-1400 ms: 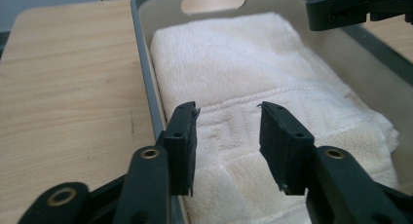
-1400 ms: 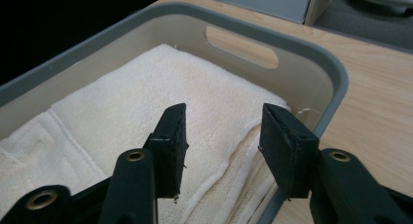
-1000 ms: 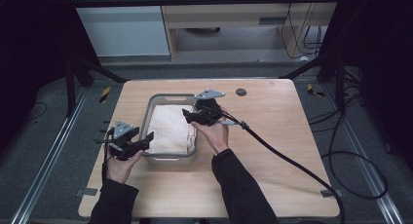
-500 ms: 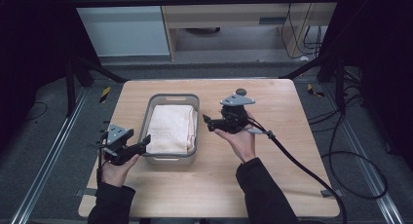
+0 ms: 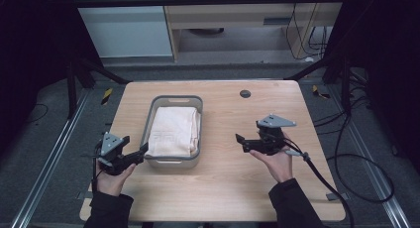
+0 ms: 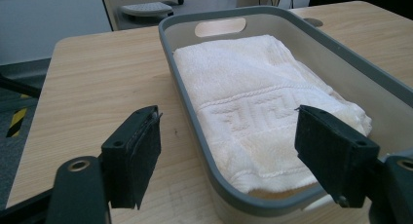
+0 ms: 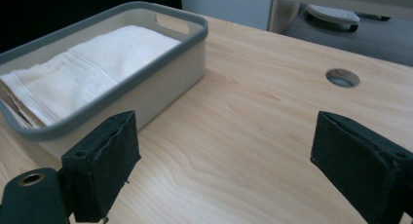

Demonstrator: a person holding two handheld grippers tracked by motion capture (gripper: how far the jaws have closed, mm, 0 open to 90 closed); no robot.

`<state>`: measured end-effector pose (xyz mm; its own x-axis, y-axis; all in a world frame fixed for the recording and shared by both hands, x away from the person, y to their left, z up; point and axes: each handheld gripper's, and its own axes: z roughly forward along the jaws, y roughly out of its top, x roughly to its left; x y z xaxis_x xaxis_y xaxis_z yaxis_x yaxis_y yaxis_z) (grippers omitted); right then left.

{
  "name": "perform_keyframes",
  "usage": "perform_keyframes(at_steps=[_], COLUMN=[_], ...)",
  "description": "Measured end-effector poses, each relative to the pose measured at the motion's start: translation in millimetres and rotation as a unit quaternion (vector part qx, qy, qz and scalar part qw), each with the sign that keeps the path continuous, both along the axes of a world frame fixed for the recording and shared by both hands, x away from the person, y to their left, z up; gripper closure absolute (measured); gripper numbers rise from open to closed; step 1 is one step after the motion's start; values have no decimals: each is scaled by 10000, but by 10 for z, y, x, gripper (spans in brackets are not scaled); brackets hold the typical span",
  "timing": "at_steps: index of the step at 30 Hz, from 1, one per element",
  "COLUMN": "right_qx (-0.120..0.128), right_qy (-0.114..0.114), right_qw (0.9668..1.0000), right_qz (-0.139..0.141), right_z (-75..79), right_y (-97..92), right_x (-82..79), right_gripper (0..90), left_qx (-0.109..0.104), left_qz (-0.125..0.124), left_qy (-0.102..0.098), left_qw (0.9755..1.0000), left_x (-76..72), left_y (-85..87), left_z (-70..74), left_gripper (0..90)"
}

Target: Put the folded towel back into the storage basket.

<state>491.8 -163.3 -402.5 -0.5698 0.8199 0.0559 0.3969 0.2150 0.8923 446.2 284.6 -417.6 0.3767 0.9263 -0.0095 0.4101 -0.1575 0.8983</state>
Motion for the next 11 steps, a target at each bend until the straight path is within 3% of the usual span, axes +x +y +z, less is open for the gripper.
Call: perform_keyframes(at_steps=[3,11], right_qx=[36,42], right_qy=[56,289], right_qw=[9999,9984], right_qz=[-152,-477], right_z=[-127,-355], right_y=[-244,-592], right_x=[-110,-244], right_gripper=[104,99], left_qx=[54,144], left_qz=[-58,-127], left_qy=[15,157], left_qw=[10000,9997], left_x=[-48,-158], left_y=[27,120], left_z=[-32,-193], left_gripper=[217,178])
